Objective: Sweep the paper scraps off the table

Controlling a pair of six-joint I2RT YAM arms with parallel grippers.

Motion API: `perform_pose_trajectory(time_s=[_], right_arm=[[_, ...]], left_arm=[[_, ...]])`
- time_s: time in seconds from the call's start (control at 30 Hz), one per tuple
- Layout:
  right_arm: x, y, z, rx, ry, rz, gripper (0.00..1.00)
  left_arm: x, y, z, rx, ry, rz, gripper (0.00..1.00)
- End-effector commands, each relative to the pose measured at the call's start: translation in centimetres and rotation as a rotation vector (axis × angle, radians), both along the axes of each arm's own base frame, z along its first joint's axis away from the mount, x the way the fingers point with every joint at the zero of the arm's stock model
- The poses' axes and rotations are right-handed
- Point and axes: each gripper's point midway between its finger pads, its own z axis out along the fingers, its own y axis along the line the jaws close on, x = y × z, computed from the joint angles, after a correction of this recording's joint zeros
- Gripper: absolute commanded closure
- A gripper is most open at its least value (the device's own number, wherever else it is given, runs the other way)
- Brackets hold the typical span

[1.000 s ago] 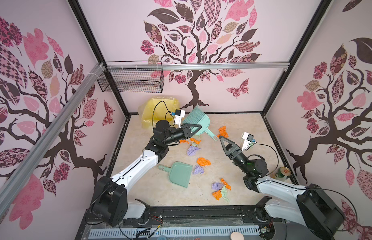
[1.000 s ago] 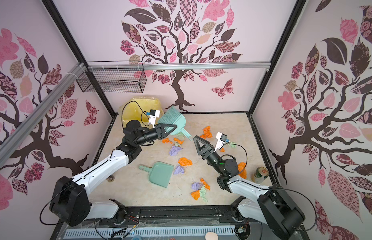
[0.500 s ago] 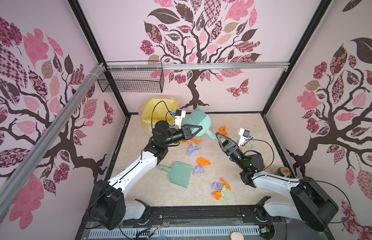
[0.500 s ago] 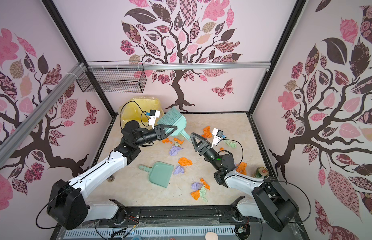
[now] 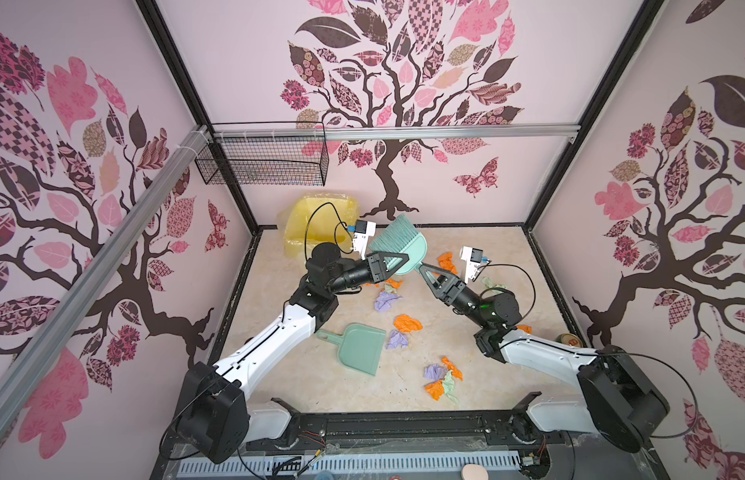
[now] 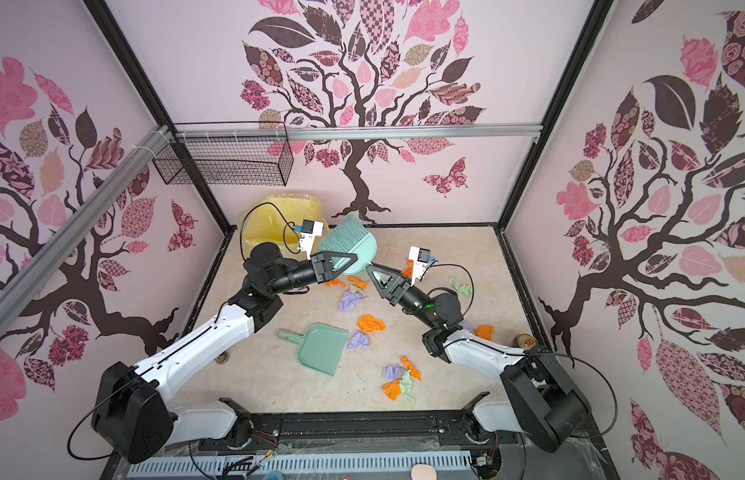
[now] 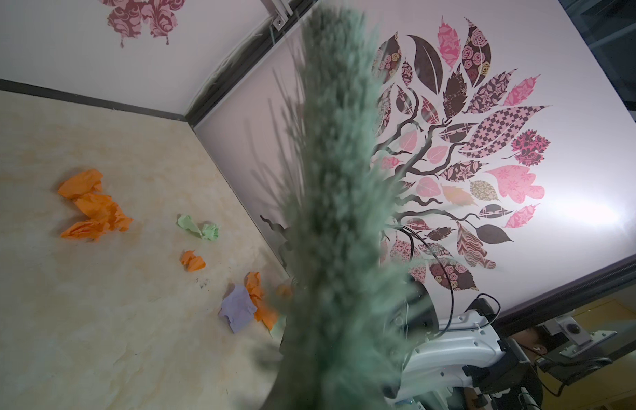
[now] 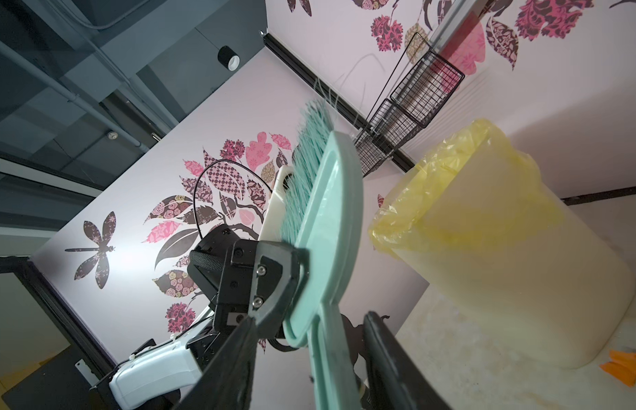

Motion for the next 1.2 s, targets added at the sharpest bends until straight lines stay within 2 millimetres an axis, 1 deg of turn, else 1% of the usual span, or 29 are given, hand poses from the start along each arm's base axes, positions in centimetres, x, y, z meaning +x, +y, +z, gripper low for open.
perform_pose_trajectory(time_s=[0.0,0.13,0.37,0.43,0.57,0.63,0.73,0.97,1.17], right_arm=[[-0.6,0.8,0.7,0.025,-0.03,0.062,0.55],[-0.6,0.8,0.5,0.042,-0.028,0.073,0.59],[-0.8,0.2,0.8,0.029,-0.056,0.03,0.6],[-0.9,-0.2,0.9,0.029,-0.059,0.005,0.6],[-1.0,-1.5,0.6,0.036,-0.056,-0.064,0.53],[-1.2,-2.3,0.7,0.048,-0.064,-0.1,0.53],[-1.6,-3.1,1.1,0.06,-0.078,-0.124,0.53],[-1.8,-2.2,1.6,0.062,-0.083,-0.065,0.56],[-1.4,-1.2,0.9,0.055,-0.062,-0.024,0.53]], left_arm=[[-1.0,-0.7,0.2,0.017,-0.026,-0.047,1.0],[-0.8,-1.0,-0.5,0.024,-0.011,-0.052,1.0],[-0.9,-0.9,-0.6,0.03,-0.022,-0.054,1.0],[-0.9,-0.8,-0.8,0.033,-0.019,-0.053,1.0],[-0.8,-0.7,-0.9,0.033,-0.017,-0.049,1.0],[-0.8,-0.7,-0.8,0.031,-0.017,-0.049,1.0],[-0.8,-0.7,-0.8,0.031,-0.017,-0.047,1.0],[-0.6,-0.7,-0.8,0.033,-0.017,-0.046,1.0],[-0.7,-0.7,-0.8,0.038,-0.022,-0.044,1.0]])
